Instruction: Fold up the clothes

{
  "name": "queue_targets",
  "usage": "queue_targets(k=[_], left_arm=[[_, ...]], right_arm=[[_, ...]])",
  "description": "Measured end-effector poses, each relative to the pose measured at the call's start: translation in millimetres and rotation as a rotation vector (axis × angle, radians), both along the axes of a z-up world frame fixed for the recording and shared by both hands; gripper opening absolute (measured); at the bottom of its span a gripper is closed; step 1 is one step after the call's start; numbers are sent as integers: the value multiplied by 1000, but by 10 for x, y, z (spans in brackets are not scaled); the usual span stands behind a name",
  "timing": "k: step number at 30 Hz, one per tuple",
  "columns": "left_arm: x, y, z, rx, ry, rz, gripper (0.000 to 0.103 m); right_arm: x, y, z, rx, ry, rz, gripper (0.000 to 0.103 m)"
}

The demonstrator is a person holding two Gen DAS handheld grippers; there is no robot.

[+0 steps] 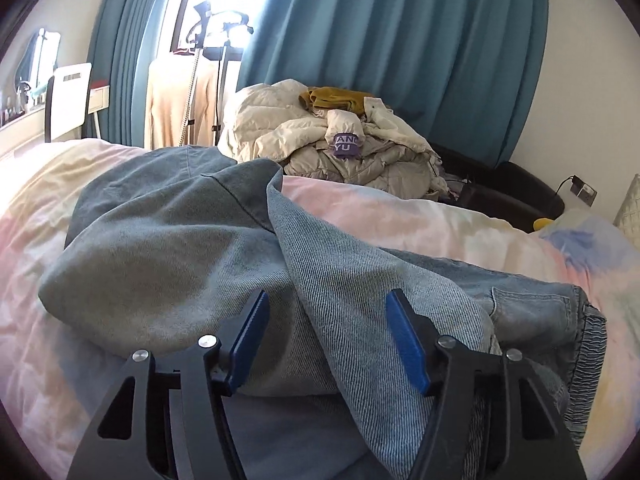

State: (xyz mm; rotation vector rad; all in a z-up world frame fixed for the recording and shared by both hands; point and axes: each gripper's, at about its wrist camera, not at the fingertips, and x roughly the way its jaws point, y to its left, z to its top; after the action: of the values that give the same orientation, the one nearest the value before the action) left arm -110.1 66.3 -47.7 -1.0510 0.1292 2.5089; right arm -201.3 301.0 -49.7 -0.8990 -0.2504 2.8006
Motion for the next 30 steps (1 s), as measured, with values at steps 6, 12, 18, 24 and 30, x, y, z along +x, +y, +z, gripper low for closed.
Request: queue_targets(k=[6,12,18,24,30], left_arm=[[-3,-10,-31,-17,5,6,78],[25,-32,8,-17,37,29,78],[147,-55,137,-20,73,36,78],[455,-118,327,1,121,21,78],[632,-169,376,18,121,28,78]], right_arm=[[-1,136,-36,-84,-23,-25,27],[257,26,341,-215,-3,-30,3],[898,-413,833,-155,23,37,2],[1481,-606,642,-233,-145,39,1],[1690,-742,156,-361,-393,37,1]])
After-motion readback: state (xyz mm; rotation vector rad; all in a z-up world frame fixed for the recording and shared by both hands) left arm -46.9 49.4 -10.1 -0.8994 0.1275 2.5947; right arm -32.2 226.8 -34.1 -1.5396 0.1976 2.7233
